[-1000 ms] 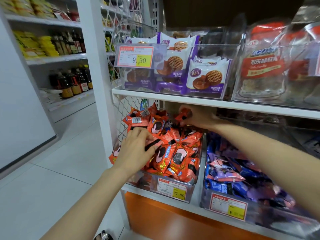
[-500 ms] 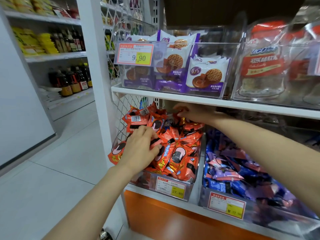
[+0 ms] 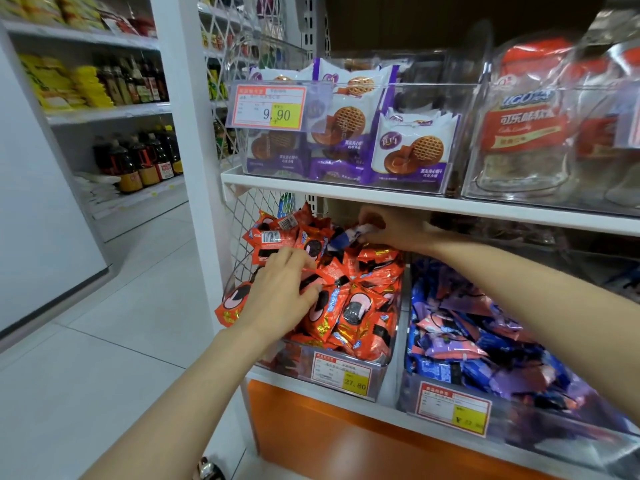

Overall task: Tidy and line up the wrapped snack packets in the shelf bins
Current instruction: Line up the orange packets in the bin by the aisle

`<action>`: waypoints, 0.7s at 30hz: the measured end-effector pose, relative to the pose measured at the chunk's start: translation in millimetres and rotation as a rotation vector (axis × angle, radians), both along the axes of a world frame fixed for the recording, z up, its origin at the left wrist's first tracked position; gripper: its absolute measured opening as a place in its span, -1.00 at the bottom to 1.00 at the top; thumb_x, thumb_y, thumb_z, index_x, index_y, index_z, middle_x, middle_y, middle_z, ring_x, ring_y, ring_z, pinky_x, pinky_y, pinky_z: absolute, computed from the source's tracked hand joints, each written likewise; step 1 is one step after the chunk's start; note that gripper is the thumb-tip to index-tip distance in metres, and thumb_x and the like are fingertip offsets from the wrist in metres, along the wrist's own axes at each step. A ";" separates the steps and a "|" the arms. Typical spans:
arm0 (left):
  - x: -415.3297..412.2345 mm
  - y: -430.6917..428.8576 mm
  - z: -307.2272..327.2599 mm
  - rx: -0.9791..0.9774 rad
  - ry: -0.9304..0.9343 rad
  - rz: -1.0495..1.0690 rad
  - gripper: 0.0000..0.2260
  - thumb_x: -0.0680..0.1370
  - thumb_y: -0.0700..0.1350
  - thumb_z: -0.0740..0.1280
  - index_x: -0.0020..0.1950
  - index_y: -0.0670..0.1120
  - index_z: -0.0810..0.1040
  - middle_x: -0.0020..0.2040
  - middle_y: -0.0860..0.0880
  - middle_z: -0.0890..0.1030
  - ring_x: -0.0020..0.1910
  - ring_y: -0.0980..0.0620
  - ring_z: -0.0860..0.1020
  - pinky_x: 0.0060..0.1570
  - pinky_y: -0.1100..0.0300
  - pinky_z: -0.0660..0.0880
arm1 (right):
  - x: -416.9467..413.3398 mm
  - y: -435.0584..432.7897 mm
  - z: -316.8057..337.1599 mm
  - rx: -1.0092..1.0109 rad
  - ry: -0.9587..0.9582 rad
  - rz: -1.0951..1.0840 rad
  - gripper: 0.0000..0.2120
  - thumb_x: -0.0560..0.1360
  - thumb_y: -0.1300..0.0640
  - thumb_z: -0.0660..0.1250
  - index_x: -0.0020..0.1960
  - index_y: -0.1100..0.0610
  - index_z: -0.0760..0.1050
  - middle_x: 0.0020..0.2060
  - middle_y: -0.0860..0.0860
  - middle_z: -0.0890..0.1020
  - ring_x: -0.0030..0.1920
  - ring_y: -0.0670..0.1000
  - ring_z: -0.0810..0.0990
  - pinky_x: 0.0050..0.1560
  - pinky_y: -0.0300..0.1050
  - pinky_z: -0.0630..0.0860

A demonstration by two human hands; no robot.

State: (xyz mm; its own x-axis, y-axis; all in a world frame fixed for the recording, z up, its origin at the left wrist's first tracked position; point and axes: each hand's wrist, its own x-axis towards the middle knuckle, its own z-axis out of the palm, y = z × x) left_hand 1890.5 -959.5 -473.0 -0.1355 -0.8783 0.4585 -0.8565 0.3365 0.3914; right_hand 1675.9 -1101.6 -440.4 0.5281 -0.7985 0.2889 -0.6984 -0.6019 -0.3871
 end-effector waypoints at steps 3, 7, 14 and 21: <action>-3.0 1.8 2.1 -0.014 0.011 -0.016 -0.70 0.54 -0.03 0.32 0.24 -0.05 0.43 0.22 0.02 0.44 0.24 0.05 0.36 0.19 0.20 0.29 | -10.2 33.1 2.5 0.024 -0.174 -0.059 -0.78 0.37 -0.03 0.46 -0.08 -0.12 0.44 -0.07 -0.10 0.58 0.02 -0.06 0.55 0.07 -0.15 0.46; -8.3 5.5 6.5 -0.059 0.049 -0.068 -0.50 0.46 0.00 0.42 0.35 -0.03 0.36 0.27 0.06 0.44 0.28 0.09 0.32 0.18 0.27 0.22 | -13.8 93.9 0.3 -0.053 -0.366 -0.058 -0.79 0.38 0.11 0.50 -0.07 0.06 0.50 -0.21 -0.19 0.56 -0.17 -0.30 0.50 -0.11 -0.40 0.37; -12.9 11.9 9.9 -0.155 0.038 -0.162 -0.90 0.47 -0.02 0.41 -0.05 0.03 0.57 -0.13 0.19 0.51 -0.09 0.17 0.35 -0.11 0.20 0.18 | -11.8 137.0 -11.3 0.024 -0.502 0.084 -0.74 0.32 0.02 0.46 -0.11 0.14 0.52 -0.18 -0.01 0.62 -0.12 -0.08 0.59 -0.09 -0.23 0.48; 1.1 20.2 16.7 -0.186 0.315 -0.092 -0.96 0.47 -0.15 0.42 -0.14 -0.06 0.58 -0.19 0.15 0.55 -0.16 0.15 0.48 -0.15 0.26 0.40 | -12.3 119.8 -3.8 0.102 -0.578 0.081 -0.77 0.58 -0.01 0.20 0.01 0.10 0.58 -0.05 -0.05 0.63 0.02 -0.08 0.57 0.08 -0.26 0.43</action>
